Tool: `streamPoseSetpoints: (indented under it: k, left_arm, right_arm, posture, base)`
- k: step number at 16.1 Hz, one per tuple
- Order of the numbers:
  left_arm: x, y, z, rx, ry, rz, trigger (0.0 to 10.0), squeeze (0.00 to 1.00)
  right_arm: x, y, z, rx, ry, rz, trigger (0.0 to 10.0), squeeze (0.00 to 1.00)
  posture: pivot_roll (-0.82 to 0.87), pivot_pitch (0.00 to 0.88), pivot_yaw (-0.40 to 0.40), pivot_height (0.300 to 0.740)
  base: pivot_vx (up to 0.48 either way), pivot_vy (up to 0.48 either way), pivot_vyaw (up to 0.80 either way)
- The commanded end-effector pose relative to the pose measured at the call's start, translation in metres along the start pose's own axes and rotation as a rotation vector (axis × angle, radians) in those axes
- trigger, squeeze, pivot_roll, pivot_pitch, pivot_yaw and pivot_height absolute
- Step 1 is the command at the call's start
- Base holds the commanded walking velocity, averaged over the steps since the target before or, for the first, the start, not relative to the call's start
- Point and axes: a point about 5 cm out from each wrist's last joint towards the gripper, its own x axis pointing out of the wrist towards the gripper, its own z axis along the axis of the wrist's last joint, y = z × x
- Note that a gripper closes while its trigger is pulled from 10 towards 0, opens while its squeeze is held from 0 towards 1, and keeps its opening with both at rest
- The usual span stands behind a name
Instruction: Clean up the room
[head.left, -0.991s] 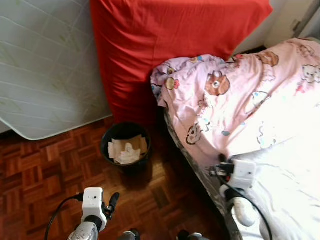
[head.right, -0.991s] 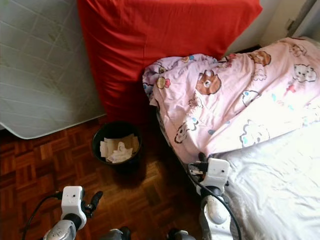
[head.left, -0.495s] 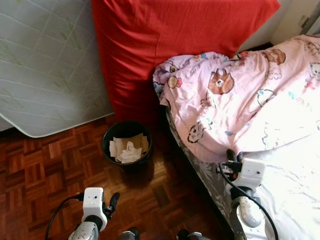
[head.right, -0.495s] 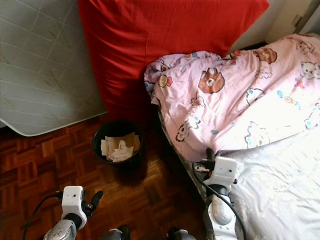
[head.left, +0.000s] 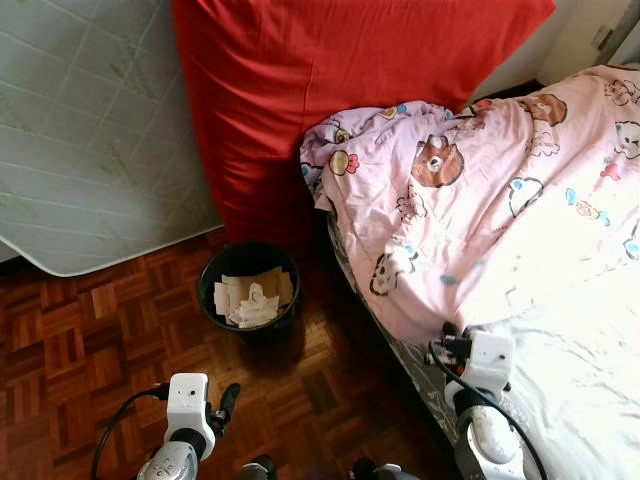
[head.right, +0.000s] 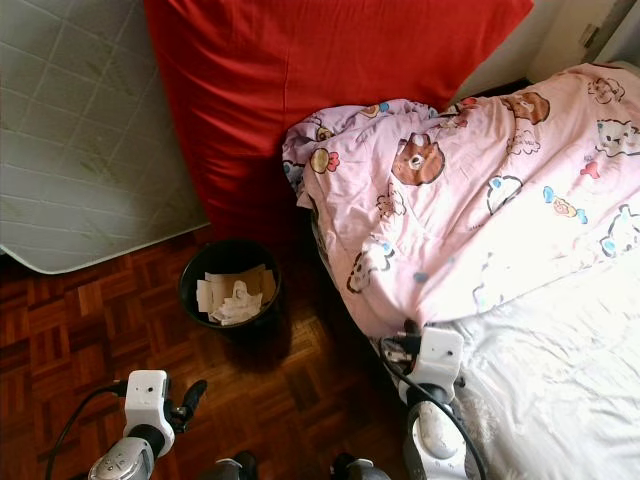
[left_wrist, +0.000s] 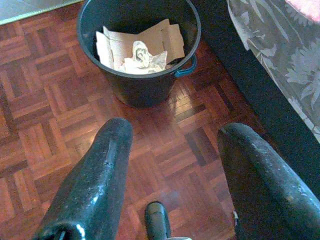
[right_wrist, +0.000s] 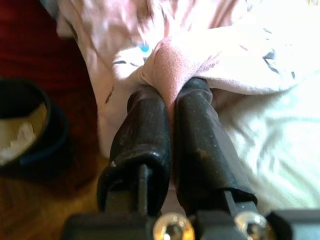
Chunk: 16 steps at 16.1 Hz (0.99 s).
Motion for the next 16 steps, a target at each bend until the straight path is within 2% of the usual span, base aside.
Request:
streamPoseSetpoints:
  k: [1,10,16]
  left_arm:
    - [-0.005,0.000,-0.010,0.020,0.045,-0.006,10.0,0.00]
    - [-0.005,0.001,-0.010,0.028,0.045,-0.004,10.0,0.00]
    - [-0.006,0.003,-0.011,0.033,0.051,-0.004,10.0,0.00]
  right_arm:
    - [-0.003,-0.002,-0.009,0.016,0.047,-0.003,10.0,0.00]
    - [-0.006,-0.010,-0.035,0.063,0.192,-0.030,10.0,0.00]
    - [-0.011,-0.021,-0.056,0.145,0.292,-0.053,10.0,0.00]
  posture:
    - [0.05,0.218,-0.020,0.740]
    - [0.05,0.219,-0.019,0.740]
    - [0.05,0.219,-0.018,0.740]
  base:
    - [0.000,0.000,0.00]
    - [0.000,0.000,0.00]
    - [0.000,0.000,0.00]
